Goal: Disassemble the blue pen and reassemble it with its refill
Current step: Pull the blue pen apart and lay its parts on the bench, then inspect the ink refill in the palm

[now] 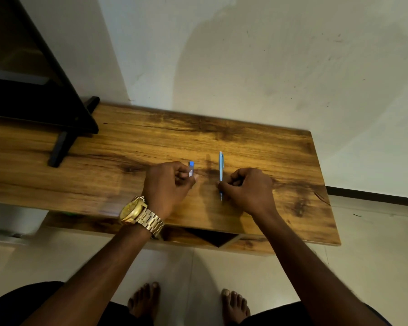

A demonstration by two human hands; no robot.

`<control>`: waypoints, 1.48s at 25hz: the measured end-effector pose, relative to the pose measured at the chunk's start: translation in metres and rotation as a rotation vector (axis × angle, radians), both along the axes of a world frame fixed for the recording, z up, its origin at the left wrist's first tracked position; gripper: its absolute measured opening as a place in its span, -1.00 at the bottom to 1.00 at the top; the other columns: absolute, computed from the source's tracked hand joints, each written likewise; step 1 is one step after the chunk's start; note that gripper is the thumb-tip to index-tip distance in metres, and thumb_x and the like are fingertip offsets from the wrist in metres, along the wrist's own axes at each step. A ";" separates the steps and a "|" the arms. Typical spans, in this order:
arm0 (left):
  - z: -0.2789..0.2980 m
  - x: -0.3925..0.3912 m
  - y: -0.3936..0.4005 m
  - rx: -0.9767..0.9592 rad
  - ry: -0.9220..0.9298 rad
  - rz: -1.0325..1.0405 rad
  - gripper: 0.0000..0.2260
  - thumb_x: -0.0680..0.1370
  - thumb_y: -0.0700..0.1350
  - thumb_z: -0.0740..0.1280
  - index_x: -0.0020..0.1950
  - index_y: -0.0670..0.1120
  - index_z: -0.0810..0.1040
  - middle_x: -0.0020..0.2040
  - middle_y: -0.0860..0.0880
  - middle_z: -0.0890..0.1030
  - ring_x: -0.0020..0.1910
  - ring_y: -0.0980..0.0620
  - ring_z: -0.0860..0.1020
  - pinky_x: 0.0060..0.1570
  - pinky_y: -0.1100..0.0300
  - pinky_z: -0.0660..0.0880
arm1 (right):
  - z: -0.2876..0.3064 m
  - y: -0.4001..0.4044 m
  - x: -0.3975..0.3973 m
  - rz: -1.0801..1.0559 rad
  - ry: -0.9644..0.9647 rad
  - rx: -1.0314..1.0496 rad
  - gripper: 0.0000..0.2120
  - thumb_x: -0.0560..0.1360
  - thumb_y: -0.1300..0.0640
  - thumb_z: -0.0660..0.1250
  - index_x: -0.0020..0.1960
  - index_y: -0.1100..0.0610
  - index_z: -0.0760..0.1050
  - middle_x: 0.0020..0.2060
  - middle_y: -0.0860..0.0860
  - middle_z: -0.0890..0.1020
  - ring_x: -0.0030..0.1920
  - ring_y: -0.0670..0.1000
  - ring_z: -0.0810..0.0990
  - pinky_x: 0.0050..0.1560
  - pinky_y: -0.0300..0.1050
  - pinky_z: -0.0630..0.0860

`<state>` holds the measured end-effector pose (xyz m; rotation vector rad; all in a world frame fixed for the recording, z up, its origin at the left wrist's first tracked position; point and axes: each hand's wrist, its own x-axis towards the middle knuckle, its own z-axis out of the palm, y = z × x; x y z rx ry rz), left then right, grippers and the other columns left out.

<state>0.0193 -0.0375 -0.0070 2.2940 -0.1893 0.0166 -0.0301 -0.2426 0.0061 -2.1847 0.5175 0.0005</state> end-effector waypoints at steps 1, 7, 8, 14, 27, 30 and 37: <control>-0.004 0.003 0.003 0.091 -0.031 -0.002 -0.84 0.51 -0.01 0.59 0.03 -0.04 0.77 -0.13 0.05 0.77 -0.23 0.20 0.67 -0.20 0.39 0.56 | -0.003 -0.003 0.002 -0.003 0.026 -0.014 -0.78 0.43 0.07 0.68 -0.28 -0.04 0.67 -0.35 -0.06 0.77 -0.30 -0.09 0.77 -0.14 0.00 0.77; -0.018 0.006 -0.002 0.182 -0.003 0.043 -0.59 0.44 0.22 0.59 0.09 -0.04 0.67 -0.06 0.03 0.68 -0.09 0.04 0.63 -0.16 0.12 0.55 | -0.014 -0.006 0.008 -0.001 0.075 -0.066 -0.74 0.46 0.02 0.67 -0.33 -0.02 0.67 -0.48 -0.12 0.71 -0.46 -0.17 0.70 -0.43 -0.33 0.59; -0.017 0.004 -0.004 0.214 -0.012 0.042 -0.58 0.44 0.25 0.58 0.09 -0.02 0.65 -0.05 0.04 0.65 -0.06 0.06 0.60 -0.18 0.13 0.53 | -0.013 -0.007 0.007 0.006 0.074 -0.081 -0.76 0.47 -0.01 0.66 -0.31 -0.02 0.68 -0.47 -0.09 0.71 -0.45 -0.17 0.70 -0.44 -0.35 0.56; -0.013 0.000 -0.007 0.333 -0.042 0.000 -0.86 0.53 0.04 0.54 0.02 0.04 0.69 -0.03 0.02 0.70 -0.03 -0.03 0.68 -0.13 0.05 0.62 | 0.011 -0.017 0.004 -0.054 -0.134 -0.099 -0.73 0.60 -0.11 0.49 -0.13 0.06 0.74 -0.34 -0.05 0.74 -0.32 -0.07 0.74 -0.14 0.01 0.72; 0.001 0.002 -0.004 -0.461 0.299 -0.118 -0.87 0.48 -0.07 0.63 -0.02 -0.02 0.75 -0.10 0.02 0.79 -0.10 0.05 0.77 -0.11 0.14 0.74 | 0.018 -0.024 0.005 -0.064 -0.222 0.326 -0.86 0.61 -0.01 0.52 -0.03 0.03 0.78 -0.19 -0.01 0.79 -0.18 -0.04 0.77 -0.02 0.03 0.75; 0.004 -0.003 -0.011 -0.481 0.266 -0.172 -0.84 0.48 -0.07 0.63 0.02 -0.04 0.75 -0.06 0.02 0.79 -0.09 0.07 0.77 -0.12 0.15 0.73 | 0.016 -0.023 0.007 0.024 -0.191 0.490 -0.88 0.60 0.06 0.53 -0.07 0.06 0.80 -0.21 0.02 0.78 -0.20 -0.04 0.70 -0.10 -0.07 0.65; 0.003 -0.005 -0.011 -0.484 0.285 -0.177 -0.84 0.48 -0.09 0.62 0.02 -0.06 0.75 -0.07 0.02 0.78 -0.08 0.12 0.75 -0.16 0.25 0.69 | 0.015 -0.024 0.009 0.001 -0.221 0.682 -0.95 0.57 0.19 0.54 -0.05 0.15 0.79 -0.24 0.04 0.76 -0.30 -0.07 0.61 -0.22 -0.18 0.58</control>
